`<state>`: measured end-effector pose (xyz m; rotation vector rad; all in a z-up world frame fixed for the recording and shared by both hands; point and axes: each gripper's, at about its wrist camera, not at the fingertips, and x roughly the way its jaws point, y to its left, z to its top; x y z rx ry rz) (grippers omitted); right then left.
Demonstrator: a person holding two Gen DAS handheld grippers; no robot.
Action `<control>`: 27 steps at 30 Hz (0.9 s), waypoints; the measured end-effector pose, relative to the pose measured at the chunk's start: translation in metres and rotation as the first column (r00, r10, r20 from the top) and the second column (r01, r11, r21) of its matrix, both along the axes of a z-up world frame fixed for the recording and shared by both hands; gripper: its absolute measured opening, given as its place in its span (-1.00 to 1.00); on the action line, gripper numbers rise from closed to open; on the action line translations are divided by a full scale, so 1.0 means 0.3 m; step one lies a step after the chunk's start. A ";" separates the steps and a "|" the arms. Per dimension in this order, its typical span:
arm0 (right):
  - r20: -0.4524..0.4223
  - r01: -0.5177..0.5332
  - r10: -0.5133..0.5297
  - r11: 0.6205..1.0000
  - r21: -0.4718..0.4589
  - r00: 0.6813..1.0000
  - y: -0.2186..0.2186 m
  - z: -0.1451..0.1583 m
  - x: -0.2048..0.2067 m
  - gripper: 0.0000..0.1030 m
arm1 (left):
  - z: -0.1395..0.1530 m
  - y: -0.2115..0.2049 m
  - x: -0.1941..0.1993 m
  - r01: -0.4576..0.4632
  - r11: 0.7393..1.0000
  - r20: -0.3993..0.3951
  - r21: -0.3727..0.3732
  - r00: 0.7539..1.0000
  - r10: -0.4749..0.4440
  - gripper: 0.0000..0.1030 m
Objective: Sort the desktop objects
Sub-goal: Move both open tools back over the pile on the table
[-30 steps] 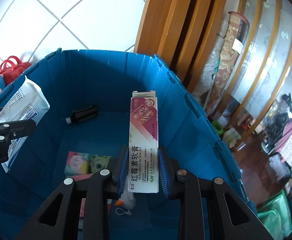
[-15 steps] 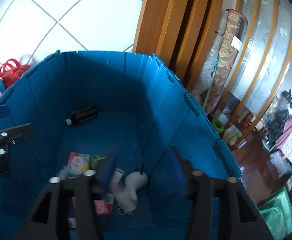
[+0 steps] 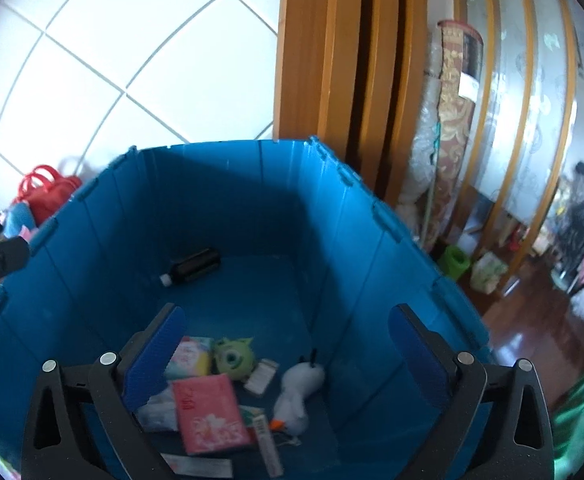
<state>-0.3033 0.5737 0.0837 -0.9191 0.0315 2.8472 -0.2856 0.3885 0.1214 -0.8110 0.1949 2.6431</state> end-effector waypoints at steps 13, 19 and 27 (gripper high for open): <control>-0.226 -0.144 0.128 0.988 -0.054 0.966 -0.231 0.135 0.169 1.00 | 0.044 -0.291 0.141 -0.119 0.990 -0.216 0.078 0.967 0.134 0.95; -0.236 -0.208 0.191 0.977 -0.047 0.953 -0.450 0.115 0.190 1.00 | 0.007 -0.512 0.159 -0.190 0.977 -0.201 0.097 0.958 0.206 0.95; -0.258 -0.339 0.315 0.940 -0.051 0.913 -0.764 0.090 0.232 1.00 | -0.091 -0.833 0.190 -0.285 0.954 -0.151 0.096 0.943 0.297 0.95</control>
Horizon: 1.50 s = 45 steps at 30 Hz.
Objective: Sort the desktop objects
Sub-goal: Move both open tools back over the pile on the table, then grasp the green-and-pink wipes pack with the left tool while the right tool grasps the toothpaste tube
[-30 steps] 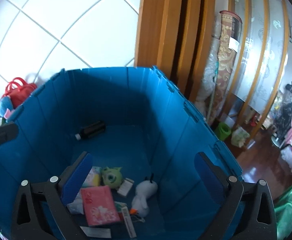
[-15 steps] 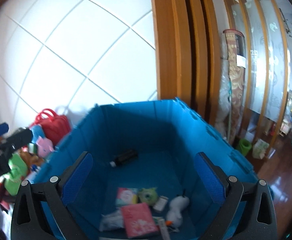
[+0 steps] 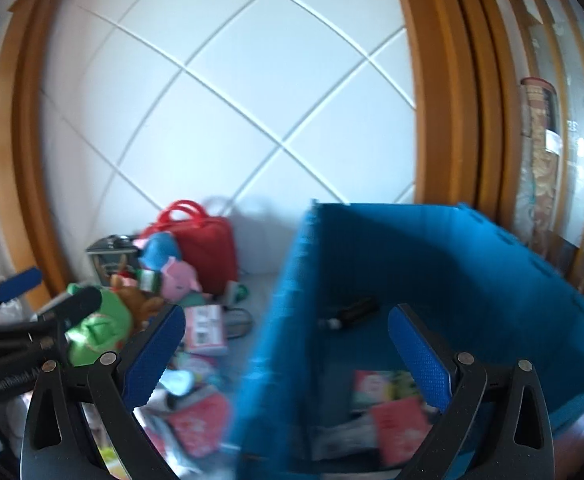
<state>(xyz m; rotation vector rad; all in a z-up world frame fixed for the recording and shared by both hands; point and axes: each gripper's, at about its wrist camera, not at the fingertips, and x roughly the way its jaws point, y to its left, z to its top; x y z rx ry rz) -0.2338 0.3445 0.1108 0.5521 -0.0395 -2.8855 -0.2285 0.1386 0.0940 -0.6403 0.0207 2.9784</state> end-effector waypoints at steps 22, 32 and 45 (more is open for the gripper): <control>0.356 -0.276 0.217 0.953 0.122 0.909 -0.510 -0.483 0.025 1.00 | -0.584 -0.558 0.122 -0.195 0.979 0.362 -0.053 0.910 0.201 0.95; 0.535 -0.265 0.140 0.950 0.165 0.833 -0.429 -0.734 0.008 1.00 | -0.853 -0.475 0.131 -0.075 0.996 0.554 -0.043 0.828 0.087 0.95; 0.604 -0.323 0.161 0.931 0.169 0.780 -0.377 -0.820 0.033 1.00 | -0.989 -0.310 0.132 0.056 0.990 0.641 -0.126 0.766 0.038 0.95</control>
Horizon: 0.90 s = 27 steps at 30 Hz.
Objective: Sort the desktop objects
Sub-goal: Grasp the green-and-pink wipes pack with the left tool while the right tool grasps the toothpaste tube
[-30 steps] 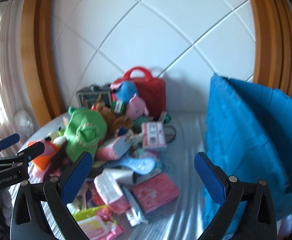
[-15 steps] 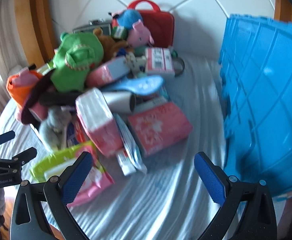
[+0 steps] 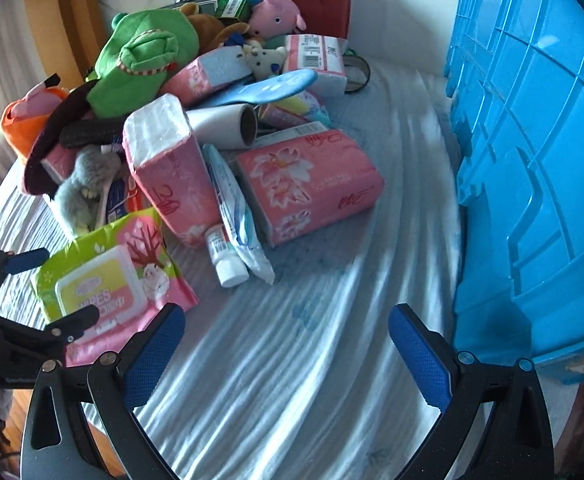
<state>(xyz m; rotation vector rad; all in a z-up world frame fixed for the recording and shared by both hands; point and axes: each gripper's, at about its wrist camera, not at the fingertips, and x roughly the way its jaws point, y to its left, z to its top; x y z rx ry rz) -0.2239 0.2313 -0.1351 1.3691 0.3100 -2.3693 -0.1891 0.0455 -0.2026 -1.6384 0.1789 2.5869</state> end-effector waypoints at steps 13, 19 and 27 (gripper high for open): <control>0.014 -0.057 0.056 0.998 0.008 0.998 -0.025 -0.025 -0.020 1.00 | -0.114 0.039 -0.081 -0.033 0.994 0.092 0.104 0.996 0.023 1.00; 0.048 -0.065 0.066 0.998 -0.010 0.997 -0.042 -0.045 -0.046 1.00 | -0.052 0.050 -0.050 -0.024 0.992 0.073 0.122 0.997 0.015 0.31; 0.054 -0.065 0.067 0.998 -0.025 0.996 -0.079 -0.037 -0.078 0.62 | 0.217 -0.185 -0.024 -0.241 0.969 -0.149 0.052 0.958 0.246 0.28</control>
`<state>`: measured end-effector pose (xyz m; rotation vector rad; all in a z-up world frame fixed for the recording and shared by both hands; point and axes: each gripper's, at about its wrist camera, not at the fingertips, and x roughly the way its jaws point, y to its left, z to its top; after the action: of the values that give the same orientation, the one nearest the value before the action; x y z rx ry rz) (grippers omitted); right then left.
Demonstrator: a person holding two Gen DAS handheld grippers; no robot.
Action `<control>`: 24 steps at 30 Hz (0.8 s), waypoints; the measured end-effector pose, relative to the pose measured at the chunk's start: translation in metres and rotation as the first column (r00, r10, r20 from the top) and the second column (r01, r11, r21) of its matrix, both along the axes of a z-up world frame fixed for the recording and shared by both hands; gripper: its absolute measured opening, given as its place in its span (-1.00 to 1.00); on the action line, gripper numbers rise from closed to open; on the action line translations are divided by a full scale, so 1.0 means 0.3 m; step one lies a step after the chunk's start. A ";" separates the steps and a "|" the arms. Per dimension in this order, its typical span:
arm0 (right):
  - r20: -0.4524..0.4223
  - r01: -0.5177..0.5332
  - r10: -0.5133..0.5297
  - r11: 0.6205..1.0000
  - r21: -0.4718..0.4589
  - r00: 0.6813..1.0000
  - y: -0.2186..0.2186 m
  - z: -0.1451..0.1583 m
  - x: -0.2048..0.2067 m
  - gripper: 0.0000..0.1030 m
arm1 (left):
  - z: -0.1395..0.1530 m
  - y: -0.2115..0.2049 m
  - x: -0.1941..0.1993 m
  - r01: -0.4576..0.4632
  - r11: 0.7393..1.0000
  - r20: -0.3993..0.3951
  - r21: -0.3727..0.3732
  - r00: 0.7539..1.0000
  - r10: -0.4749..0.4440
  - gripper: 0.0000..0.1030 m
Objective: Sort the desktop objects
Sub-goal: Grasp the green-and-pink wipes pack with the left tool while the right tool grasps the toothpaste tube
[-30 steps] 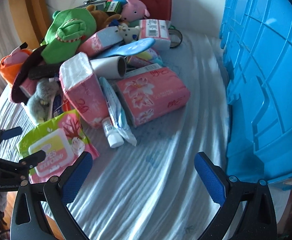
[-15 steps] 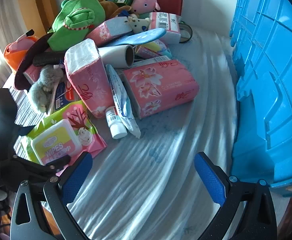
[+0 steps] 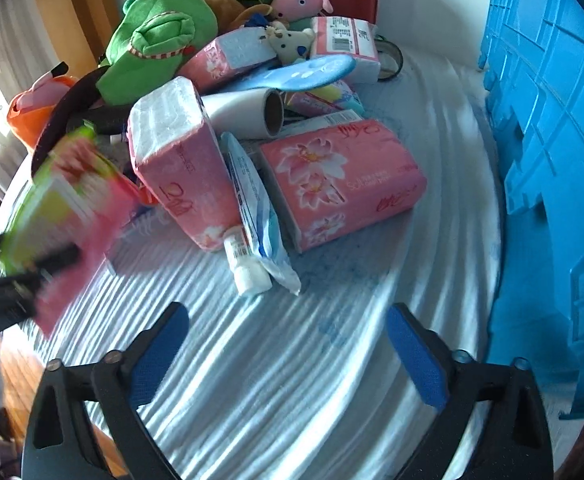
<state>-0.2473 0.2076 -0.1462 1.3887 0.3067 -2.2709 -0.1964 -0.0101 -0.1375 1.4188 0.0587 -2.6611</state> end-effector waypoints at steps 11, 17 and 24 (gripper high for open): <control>0.032 -0.029 0.029 1.000 0.005 0.999 -0.107 -0.059 -0.121 -0.11 | -0.052 -0.109 0.022 -0.094 0.995 0.036 0.027 0.995 0.093 0.28; 0.041 -0.050 0.048 0.998 0.037 0.998 -0.151 -0.111 -0.140 -0.64 | -0.074 -0.104 -0.009 -0.092 0.995 0.040 0.036 0.995 0.091 0.28; -0.061 -0.054 0.052 0.998 -0.041 0.997 -0.116 0.049 -0.092 -0.74 | 0.017 -0.108 -0.002 -0.089 0.995 -0.033 0.045 0.995 0.091 0.28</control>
<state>-0.2748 0.1728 -0.1314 1.2783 0.3087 -2.2655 -0.1970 -0.0426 -0.1323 1.3480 0.1802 -2.6263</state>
